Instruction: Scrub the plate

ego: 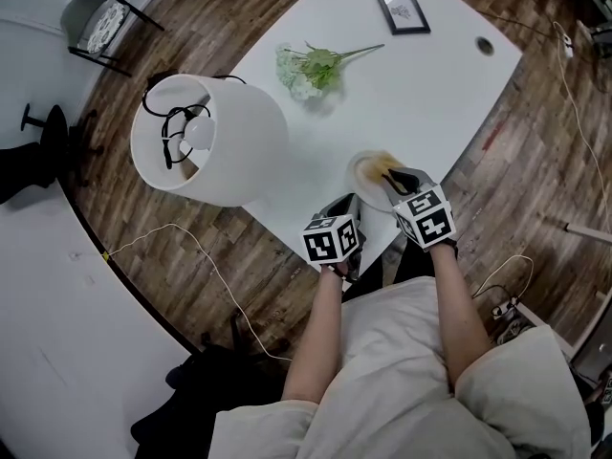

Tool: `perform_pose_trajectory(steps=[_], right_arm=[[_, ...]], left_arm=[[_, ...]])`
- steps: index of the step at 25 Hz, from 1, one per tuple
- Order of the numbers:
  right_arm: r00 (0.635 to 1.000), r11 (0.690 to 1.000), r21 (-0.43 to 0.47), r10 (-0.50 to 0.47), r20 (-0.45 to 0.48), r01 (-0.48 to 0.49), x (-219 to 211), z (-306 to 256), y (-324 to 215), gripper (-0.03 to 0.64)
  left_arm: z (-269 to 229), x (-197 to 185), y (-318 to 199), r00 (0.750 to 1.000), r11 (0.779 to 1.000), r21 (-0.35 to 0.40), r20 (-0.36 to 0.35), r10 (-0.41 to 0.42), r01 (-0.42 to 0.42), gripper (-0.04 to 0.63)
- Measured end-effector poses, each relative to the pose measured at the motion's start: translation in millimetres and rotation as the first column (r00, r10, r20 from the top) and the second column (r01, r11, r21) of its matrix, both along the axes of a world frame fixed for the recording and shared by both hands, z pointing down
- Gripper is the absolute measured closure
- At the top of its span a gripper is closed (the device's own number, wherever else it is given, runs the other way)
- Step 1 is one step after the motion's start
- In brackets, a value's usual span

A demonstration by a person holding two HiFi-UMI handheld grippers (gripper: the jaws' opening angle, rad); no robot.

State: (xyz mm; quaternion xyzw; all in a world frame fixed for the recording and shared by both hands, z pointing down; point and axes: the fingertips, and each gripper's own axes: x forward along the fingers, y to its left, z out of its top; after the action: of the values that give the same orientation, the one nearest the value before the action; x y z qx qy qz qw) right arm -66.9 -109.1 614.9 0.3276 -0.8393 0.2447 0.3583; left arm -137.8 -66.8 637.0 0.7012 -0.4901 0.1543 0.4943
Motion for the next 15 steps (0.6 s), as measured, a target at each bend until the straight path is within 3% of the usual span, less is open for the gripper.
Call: perform_pose_trajectory(steps=[15], right_arm=[[0.998, 0.998, 0.007, 0.055, 0.028, -0.055, 34, -6, 31, 0.546]], left_arm=[[-1, 1, 0, 0.999, 0.999, 0.038, 0.047, 0.022, -0.024, 0.595]])
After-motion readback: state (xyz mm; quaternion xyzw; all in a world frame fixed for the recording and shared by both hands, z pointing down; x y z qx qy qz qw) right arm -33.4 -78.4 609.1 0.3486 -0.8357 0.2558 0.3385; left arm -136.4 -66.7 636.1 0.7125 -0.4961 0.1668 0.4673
